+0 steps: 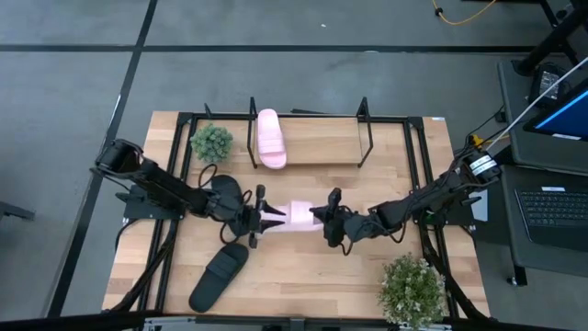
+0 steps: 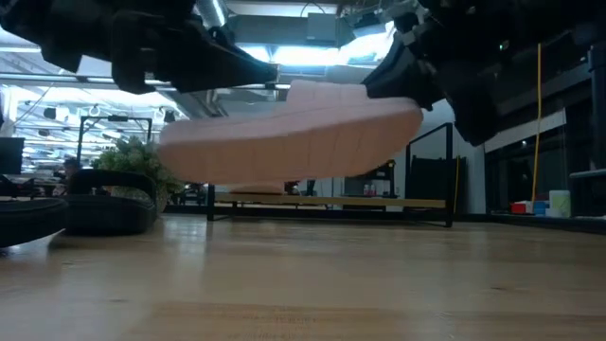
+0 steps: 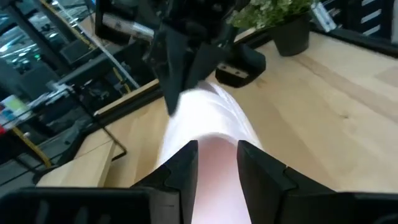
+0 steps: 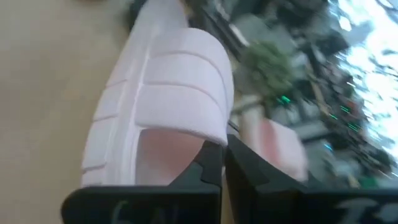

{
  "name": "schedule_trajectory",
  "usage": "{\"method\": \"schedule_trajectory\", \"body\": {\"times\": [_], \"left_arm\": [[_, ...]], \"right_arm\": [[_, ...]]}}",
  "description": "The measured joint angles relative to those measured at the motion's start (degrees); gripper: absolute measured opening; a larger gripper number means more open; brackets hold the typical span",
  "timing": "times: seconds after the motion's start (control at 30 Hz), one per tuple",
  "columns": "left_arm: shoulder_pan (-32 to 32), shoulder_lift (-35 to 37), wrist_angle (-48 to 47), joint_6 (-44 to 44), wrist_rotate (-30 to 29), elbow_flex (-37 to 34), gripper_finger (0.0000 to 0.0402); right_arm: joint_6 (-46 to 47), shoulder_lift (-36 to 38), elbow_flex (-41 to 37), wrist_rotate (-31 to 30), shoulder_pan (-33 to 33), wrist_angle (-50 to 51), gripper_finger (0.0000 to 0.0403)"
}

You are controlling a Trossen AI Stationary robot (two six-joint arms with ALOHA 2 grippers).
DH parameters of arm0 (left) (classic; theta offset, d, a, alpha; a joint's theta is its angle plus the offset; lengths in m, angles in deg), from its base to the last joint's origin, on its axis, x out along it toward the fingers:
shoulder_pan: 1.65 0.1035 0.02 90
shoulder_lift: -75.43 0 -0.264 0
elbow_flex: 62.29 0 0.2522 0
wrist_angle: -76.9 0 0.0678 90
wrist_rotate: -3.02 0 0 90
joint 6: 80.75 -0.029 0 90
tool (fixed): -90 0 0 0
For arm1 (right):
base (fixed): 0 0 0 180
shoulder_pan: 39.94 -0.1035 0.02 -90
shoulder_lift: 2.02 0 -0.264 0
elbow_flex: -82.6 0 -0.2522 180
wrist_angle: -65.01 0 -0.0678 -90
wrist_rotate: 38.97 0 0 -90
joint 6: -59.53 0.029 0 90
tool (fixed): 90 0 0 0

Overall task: Pick and place slides into the shelf
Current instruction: Put the pink slides on the shelf

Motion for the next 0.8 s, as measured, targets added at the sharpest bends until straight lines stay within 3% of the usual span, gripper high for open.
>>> {"method": "schedule_trajectory", "body": {"times": [0.23,0.57,0.8], "left_arm": [[-3.68,5.36,-6.64,-0.01,-6.29,-0.02,0.0089],[-6.37,9.42,-12.55,0.14,-9.15,-0.09,0.0051],[-6.15,9.39,-16.87,1.54,-12.53,-0.09,0.0011]], "right_arm": [[-0.22,4.08,-0.07,-15.05,0.04,3.69,0.0006],[-0.85,7.92,0.10,-34.84,1.11,2.98,0.0006],[-7.13,7.88,4.69,-37.40,4.96,3.32,0.0006]]}}
